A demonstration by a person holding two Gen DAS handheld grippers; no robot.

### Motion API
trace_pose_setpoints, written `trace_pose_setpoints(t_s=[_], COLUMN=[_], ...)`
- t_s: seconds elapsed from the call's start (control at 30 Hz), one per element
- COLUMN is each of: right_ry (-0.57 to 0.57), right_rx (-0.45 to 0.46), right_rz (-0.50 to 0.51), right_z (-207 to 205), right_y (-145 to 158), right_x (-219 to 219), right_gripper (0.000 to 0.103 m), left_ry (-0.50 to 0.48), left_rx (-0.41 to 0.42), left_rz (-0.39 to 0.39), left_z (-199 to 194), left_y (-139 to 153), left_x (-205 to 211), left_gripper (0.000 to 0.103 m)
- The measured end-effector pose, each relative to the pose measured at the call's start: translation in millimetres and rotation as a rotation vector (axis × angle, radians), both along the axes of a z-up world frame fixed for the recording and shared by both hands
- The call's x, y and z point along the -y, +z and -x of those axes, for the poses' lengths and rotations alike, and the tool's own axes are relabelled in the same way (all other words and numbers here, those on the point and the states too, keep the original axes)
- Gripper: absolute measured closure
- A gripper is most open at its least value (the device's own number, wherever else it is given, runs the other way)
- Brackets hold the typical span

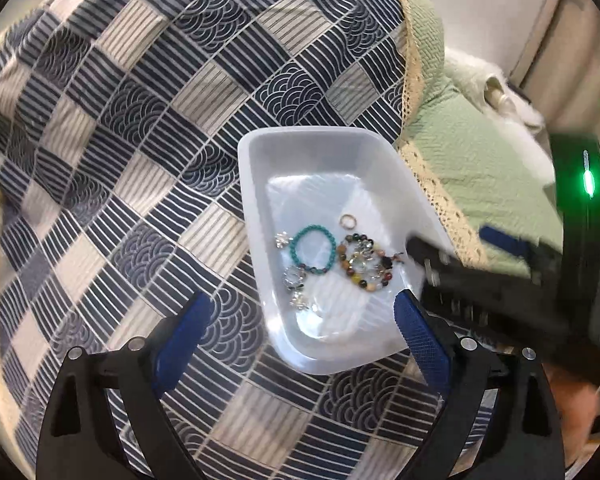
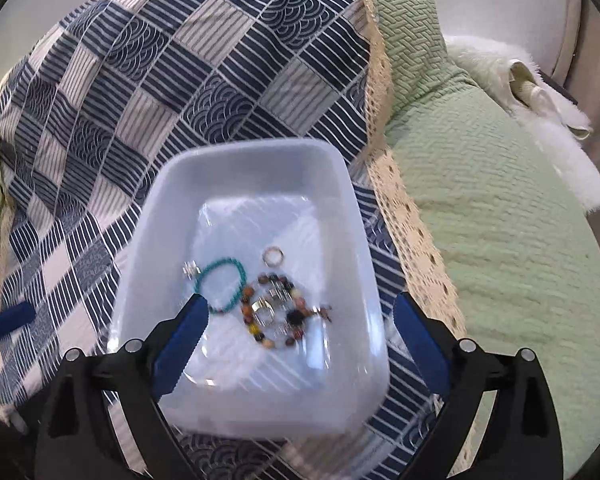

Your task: Organize jewelry

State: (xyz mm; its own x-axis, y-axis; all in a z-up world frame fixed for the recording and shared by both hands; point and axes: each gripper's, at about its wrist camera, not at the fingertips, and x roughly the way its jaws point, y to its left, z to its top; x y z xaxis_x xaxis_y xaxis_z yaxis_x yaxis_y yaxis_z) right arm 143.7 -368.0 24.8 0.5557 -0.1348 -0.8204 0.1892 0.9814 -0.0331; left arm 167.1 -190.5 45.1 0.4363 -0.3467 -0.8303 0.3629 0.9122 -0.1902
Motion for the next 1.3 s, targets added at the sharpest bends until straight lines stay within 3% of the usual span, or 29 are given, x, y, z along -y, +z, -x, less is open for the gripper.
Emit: trace_pose_setpoints(t_s=[0.3, 0.47, 1.3], right_ry=[0.044, 0.041, 0.043], right_rx=[0.0, -0.004, -0.033], right_rz=[-0.092, -0.056, 0.002], right_z=[37, 36, 33], right_y=[-8, -9, -17], right_x=[-12, -18, -24], right_gripper=[0.011, 0.011, 0.011], left_ry=[0.016, 0.032, 0.068], left_rx=[0.023, 0.065, 0.034], left_rz=[0.0, -0.033, -0.055], left_z=[3, 5, 0], left_y=[-6, -9, -11], left_x=[-7, -11, -19], left_gripper=[0.014, 0.014, 0.014])
